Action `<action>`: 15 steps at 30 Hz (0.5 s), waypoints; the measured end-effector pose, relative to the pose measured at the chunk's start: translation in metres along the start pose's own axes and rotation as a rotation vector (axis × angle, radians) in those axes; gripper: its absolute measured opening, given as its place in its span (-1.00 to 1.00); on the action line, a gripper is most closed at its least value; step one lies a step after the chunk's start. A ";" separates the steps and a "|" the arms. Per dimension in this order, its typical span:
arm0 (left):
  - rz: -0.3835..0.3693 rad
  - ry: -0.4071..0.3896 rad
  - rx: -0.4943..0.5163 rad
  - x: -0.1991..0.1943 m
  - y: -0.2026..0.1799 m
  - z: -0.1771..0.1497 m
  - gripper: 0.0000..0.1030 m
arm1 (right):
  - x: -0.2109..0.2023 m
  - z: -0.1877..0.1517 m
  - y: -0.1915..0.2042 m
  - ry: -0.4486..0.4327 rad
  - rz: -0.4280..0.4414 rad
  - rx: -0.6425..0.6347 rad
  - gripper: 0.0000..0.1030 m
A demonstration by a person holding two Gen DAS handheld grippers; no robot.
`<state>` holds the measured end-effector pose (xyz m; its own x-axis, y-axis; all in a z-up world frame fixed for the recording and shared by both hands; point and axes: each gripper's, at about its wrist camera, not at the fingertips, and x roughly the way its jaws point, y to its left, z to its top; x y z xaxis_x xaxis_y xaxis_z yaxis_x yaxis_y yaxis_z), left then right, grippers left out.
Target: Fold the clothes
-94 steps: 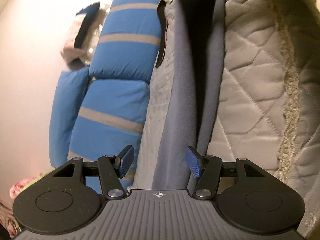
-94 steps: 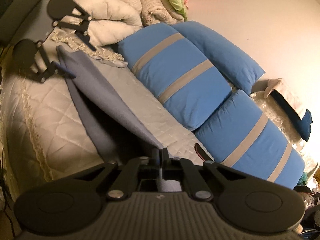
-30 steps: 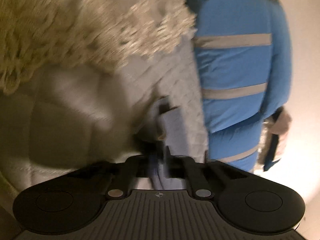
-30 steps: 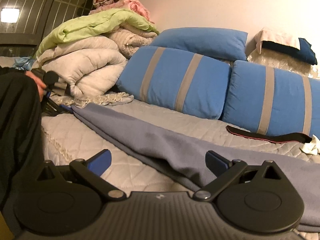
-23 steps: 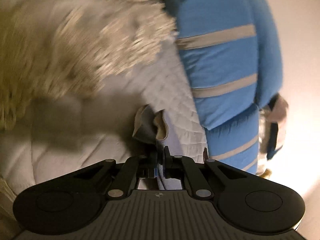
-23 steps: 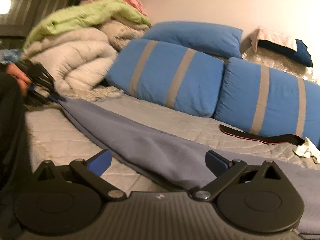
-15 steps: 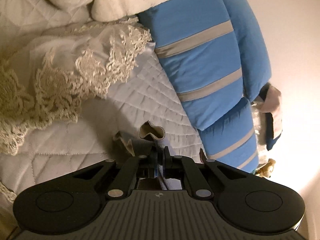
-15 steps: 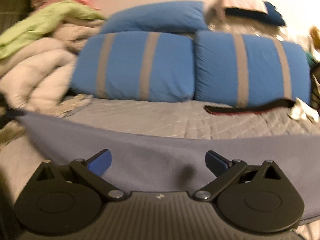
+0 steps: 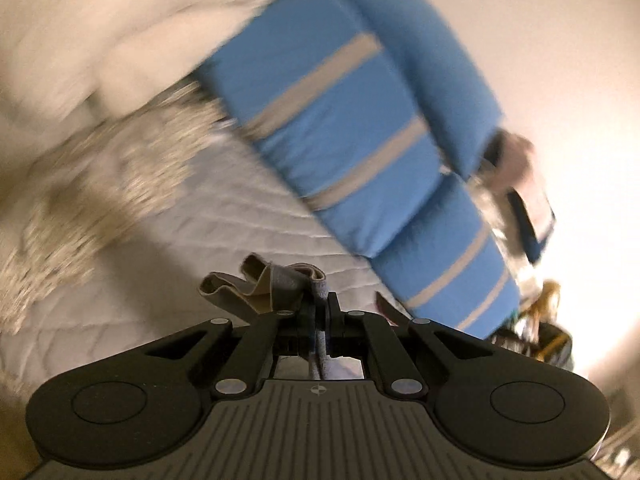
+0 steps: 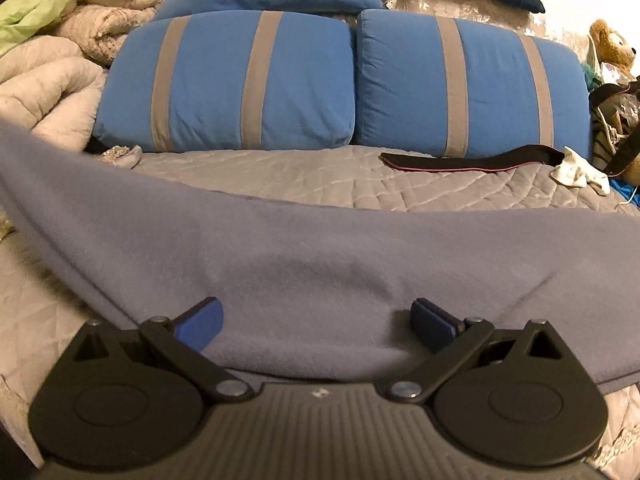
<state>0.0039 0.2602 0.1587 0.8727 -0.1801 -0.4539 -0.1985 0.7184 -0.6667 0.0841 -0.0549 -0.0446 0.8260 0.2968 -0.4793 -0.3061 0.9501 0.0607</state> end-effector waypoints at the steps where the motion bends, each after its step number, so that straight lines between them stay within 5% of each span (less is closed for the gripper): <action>1: -0.009 0.000 0.047 0.000 -0.023 0.000 -0.93 | -0.001 0.000 -0.001 -0.002 0.006 0.003 0.99; 9: -0.132 0.083 0.365 0.040 -0.193 -0.041 -0.93 | -0.005 0.003 -0.012 0.017 0.043 0.020 0.99; 15: -0.201 0.188 0.531 0.102 -0.283 -0.095 -0.93 | -0.013 -0.001 -0.031 0.035 0.059 0.002 0.99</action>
<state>0.1067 -0.0254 0.2447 0.7667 -0.4281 -0.4785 0.2546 0.8869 -0.3856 0.0820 -0.0881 -0.0407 0.7895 0.3484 -0.5053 -0.3525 0.9313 0.0914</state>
